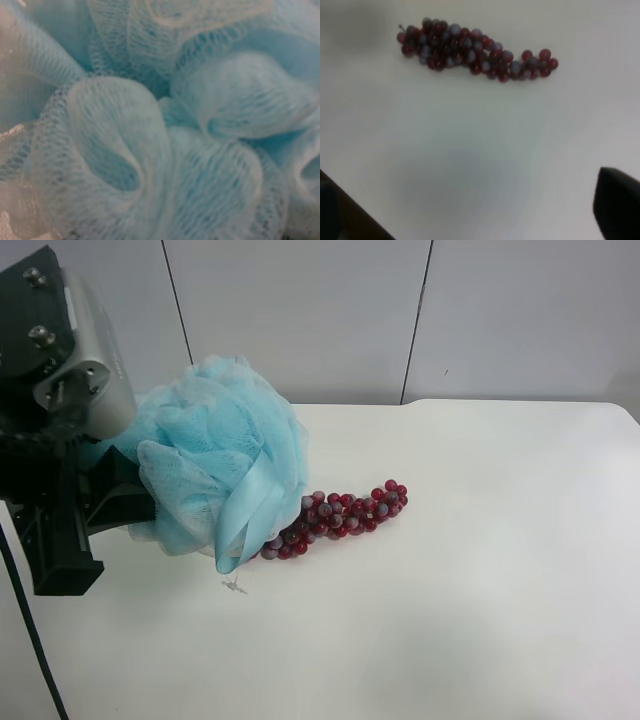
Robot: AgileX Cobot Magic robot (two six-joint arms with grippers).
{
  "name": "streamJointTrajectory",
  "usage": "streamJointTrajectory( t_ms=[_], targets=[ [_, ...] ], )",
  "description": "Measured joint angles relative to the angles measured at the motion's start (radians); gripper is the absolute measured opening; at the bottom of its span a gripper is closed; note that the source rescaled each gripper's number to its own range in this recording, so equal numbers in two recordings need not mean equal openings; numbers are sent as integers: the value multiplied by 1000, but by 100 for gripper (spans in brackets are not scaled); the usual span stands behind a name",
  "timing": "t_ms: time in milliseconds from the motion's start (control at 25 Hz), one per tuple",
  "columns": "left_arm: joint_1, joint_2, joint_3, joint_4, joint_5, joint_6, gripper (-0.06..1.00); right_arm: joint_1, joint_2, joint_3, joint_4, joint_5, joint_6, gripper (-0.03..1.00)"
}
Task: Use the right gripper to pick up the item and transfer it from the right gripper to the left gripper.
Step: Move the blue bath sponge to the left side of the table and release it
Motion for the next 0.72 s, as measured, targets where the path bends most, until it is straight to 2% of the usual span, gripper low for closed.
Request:
streamJointTrajectory(
  t_ms=[200,720],
  targets=[
    [0,0,0,0,0,0,2,0,-98,97,-16,-54,0,100],
    [0,0,0,0,-8,0,2,-15,-96,108,-16,-76,0,100]
  ],
)
